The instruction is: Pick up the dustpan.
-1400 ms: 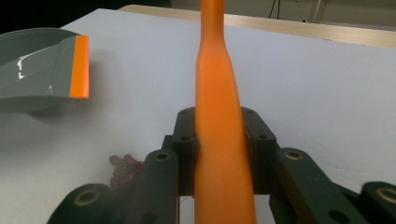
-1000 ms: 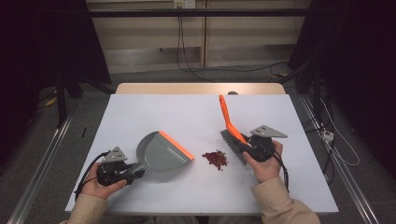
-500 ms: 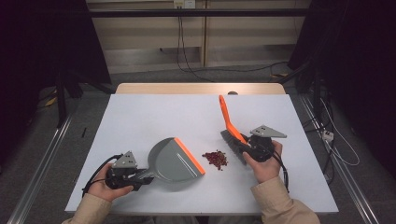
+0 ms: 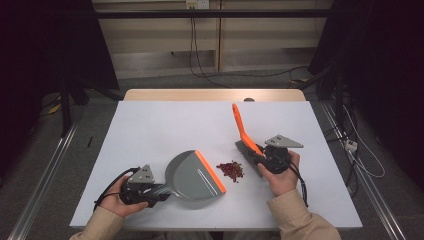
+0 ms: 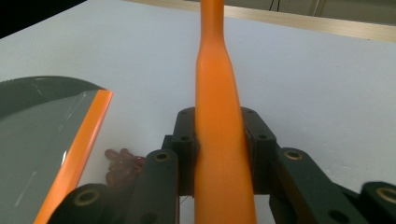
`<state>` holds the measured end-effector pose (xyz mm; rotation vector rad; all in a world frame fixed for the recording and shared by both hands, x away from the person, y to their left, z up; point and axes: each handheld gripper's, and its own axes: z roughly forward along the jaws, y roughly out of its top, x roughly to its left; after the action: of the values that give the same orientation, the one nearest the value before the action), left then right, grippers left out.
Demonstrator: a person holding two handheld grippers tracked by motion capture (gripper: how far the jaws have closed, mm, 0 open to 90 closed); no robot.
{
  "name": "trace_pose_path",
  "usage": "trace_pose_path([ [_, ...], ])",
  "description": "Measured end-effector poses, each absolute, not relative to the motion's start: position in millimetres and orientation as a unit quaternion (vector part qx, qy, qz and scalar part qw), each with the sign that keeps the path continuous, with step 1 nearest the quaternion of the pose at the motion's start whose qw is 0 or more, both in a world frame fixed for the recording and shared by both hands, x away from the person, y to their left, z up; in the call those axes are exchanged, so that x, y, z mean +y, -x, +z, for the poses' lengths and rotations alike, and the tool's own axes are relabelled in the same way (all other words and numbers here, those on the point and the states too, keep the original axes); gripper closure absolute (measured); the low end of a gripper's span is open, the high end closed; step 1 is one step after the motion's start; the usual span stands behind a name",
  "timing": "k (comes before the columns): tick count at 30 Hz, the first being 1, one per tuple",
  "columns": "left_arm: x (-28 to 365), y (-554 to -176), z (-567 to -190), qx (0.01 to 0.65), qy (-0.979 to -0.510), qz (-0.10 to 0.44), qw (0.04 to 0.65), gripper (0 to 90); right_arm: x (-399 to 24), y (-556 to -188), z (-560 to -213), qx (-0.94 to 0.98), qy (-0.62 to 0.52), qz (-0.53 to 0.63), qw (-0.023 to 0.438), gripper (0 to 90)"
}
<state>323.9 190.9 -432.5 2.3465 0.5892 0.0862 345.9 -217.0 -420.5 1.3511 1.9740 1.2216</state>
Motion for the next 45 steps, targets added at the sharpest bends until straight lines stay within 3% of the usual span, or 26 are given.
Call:
trace_pose_path([
  [10,184,-325,-428,0.238,-0.907,0.046,0.343,57.4,-217,-346,-421,0.718,-0.489,0.441,0.226,70.9],
  [16,181,-325,-429,0.222,-0.917,0.045,0.330,62.7,-216,-346,-421,0.719,-0.489,0.437,0.229,70.9],
  [45,163,-327,-428,0.186,-0.922,0.017,0.340,62.7,-197,-351,-431,0.736,-0.481,0.400,0.259,71.0],
])
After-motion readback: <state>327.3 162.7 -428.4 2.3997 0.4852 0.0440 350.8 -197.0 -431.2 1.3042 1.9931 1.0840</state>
